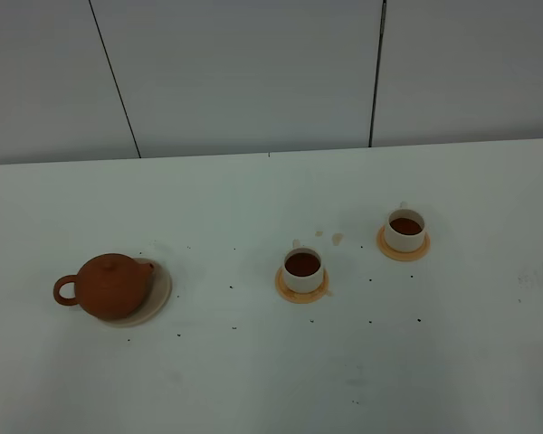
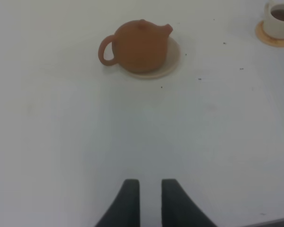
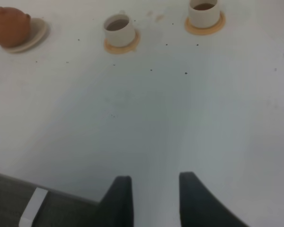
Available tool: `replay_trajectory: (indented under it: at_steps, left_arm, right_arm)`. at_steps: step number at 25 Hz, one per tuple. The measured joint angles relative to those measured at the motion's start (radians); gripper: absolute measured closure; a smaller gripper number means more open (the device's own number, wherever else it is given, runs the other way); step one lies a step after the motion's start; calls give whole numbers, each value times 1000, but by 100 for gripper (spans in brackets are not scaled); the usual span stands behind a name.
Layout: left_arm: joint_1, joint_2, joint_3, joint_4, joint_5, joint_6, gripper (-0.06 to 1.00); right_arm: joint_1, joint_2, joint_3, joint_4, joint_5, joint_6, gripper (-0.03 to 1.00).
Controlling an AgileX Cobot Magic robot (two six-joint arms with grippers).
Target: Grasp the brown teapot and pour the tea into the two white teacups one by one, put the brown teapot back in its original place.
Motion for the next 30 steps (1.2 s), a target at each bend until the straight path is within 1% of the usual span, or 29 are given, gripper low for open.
replay_trajectory:
  at_steps: [4,9,30]
  left_arm:
    - [0,0,1,11,0,-8,76]
    - [0,0,2,78,-5,-90,76]
    - [0,-1,9,85,-10,-105,75]
  right_arm:
    - [0,0,0,0,0,0,73]
    - [0,0,0,0,0,0,73]
    - [0,0,0,3,0,0,73]
